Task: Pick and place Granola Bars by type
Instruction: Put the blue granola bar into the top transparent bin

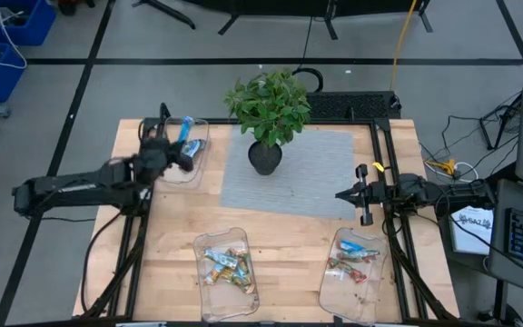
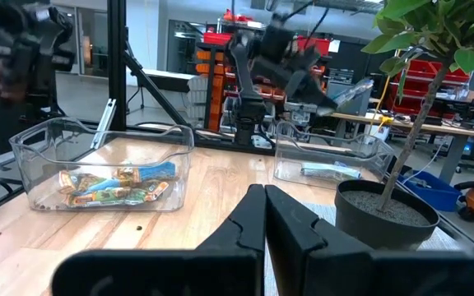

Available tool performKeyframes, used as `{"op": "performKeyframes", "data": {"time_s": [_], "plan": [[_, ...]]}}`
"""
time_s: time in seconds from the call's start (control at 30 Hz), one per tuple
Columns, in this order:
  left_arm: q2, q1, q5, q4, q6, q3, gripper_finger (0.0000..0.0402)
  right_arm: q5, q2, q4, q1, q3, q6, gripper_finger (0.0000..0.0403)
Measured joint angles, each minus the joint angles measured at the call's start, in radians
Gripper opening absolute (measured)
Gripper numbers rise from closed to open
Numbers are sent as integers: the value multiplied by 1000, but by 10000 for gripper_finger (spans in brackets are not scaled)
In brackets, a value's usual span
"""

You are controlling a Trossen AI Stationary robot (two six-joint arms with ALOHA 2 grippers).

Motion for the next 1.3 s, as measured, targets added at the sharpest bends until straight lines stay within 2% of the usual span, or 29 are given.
{"op": "performKeyframes", "data": {"time_s": [0.07,0.17,0.33,0.4,0.5,0.6,0.77,1.07,1.3], "plan": [[19,28,1,-153,-13,104,8,0,0,0,0,0,0,0],[32,54,4,-217,33,223,8,0,0,0,0,0,0,0],[56,133,178,-407,60,389,8,0,0,0,0,0,0,0],[81,174,214,-514,60,452,8,0,0,0,0,0,0,0],[136,248,259,-664,57,540,8,0,0,0,0,0,0,0],[206,327,365,-731,88,595,8,0,0,0,0,0,0,0],[357,430,579,-747,182,607,8,0,0,0,0,0,0,0],[634,479,533,-802,196,606,8,0,0,0,0,0,0,0],[695,468,563,-663,213,520,8,0,0,0,0,0,0,0]]}}
